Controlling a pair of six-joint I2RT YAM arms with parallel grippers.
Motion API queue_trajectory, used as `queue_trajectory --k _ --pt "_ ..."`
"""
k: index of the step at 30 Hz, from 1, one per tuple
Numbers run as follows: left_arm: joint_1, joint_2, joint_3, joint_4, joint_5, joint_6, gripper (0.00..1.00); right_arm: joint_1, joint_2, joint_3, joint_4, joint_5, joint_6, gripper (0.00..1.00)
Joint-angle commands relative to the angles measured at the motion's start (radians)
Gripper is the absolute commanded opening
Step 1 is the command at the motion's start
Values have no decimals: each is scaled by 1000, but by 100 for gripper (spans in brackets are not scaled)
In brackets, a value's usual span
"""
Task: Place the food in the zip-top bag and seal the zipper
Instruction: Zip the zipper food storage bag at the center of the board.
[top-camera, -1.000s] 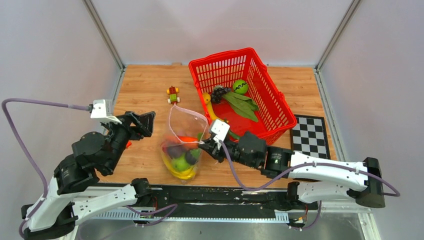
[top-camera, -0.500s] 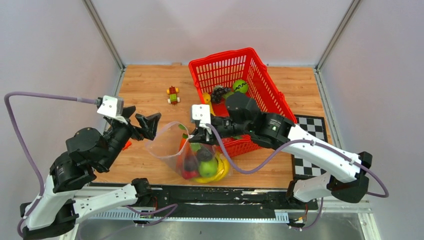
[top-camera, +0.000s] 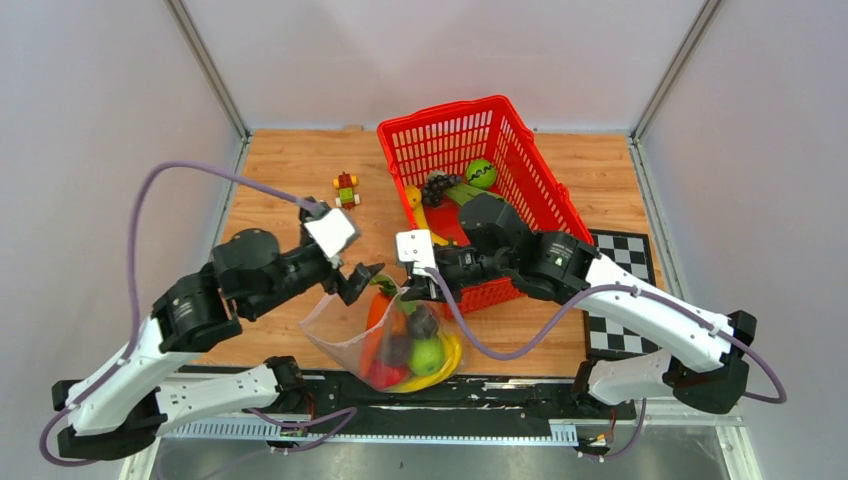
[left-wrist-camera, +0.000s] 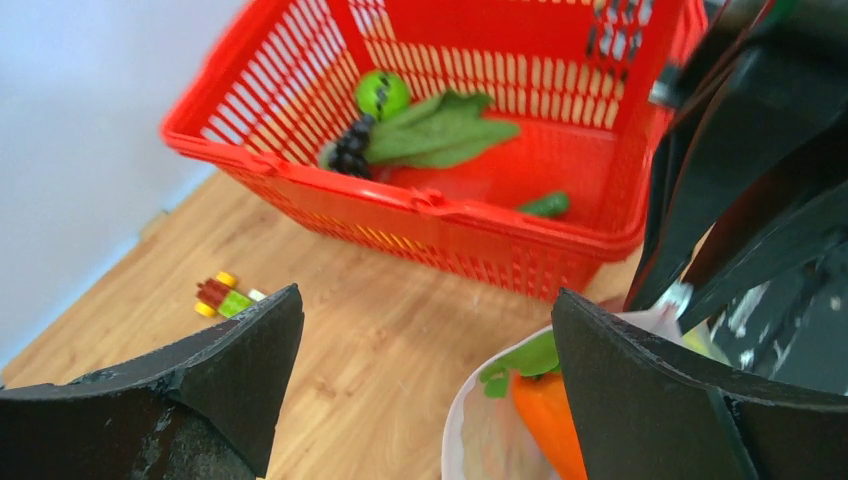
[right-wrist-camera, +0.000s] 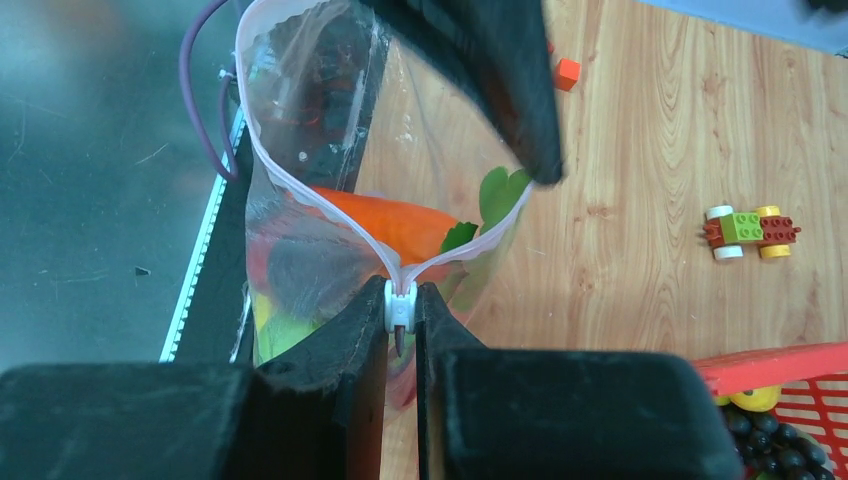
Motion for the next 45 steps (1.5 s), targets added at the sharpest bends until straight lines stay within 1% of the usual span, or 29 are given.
queue_trajectory --k 1,7,8,10,11,14,15,19,21,23,26,29,33,36,39,40,42,45 --pt "-3 13 -47 -13 113 78 100 -3 -62 -34 55 -35 -51 0" --pt "-3 17 -66 -43 192 83 99 -4 -93 -74 75 -15 -61 0" --pt "-3 12 -68 -38 207 81 98 -4 -96 -78 80 -12 -61 0" --pt "-3 -1 -73 -26 226 75 92 -6 -98 -87 89 -1 -58 0" --pt "-2 4 -69 -27 210 66 89 -6 -100 -91 92 1 -58 0" --pt "-3 58 -38 -115 160 70 77 -6 -115 -108 110 3 -51 0" --pt "-3 73 -39 -131 149 72 76 -6 -122 -117 120 -1 -50 0" --pt "-3 86 -56 -109 106 58 79 -6 -149 -146 156 -4 -49 0" --pt "-3 83 -67 -98 87 62 79 -6 -159 -156 163 -4 -50 0" --pt "-3 90 -60 -113 79 66 76 -6 -168 -163 171 5 -51 0" --pt "-3 88 -57 -124 106 65 60 -7 -173 -173 178 35 -48 0" --pt "-3 71 -69 -110 140 57 33 -7 -184 -190 205 87 -24 0" --pt "-3 87 -100 -107 194 44 14 -7 -226 -243 287 125 21 0" --pt "-2 117 -123 -96 227 22 8 -7 -258 -284 360 142 60 0" --pt "-3 124 -135 -74 265 9 9 -8 -276 -305 395 165 83 0" --pt "-3 124 -135 -67 269 5 7 -8 -277 -310 399 174 86 0" --pt "-3 114 -131 -55 260 -3 0 -9 -277 -317 401 197 96 0" --pt "-3 83 -106 -43 187 -11 0 -10 -271 -317 382 228 107 0"
